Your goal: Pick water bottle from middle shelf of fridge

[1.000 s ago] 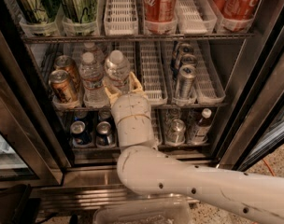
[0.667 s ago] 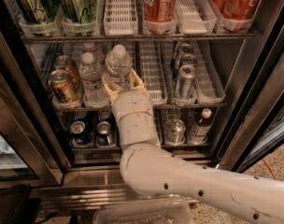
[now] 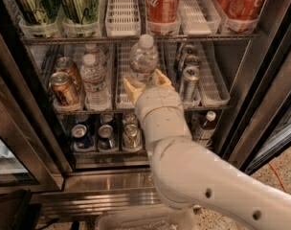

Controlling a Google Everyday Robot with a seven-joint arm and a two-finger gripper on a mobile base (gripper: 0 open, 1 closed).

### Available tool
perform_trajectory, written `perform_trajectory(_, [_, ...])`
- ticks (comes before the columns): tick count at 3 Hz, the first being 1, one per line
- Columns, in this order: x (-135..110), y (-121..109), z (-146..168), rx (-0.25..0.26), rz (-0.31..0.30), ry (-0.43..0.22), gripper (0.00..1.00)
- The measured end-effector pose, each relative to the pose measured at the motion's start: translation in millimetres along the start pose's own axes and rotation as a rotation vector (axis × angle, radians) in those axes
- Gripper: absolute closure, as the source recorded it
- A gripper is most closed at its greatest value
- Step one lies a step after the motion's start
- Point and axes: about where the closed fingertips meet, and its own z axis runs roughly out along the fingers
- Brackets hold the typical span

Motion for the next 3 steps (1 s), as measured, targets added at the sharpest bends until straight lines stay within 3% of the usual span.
perform_trajectory(2, [4, -51, -13, 0.034, -0.027, 0.179, 1.00])
perform_trajectory(3, [17, -51, -16, 0.036, 0.028, 0.230, 1.00])
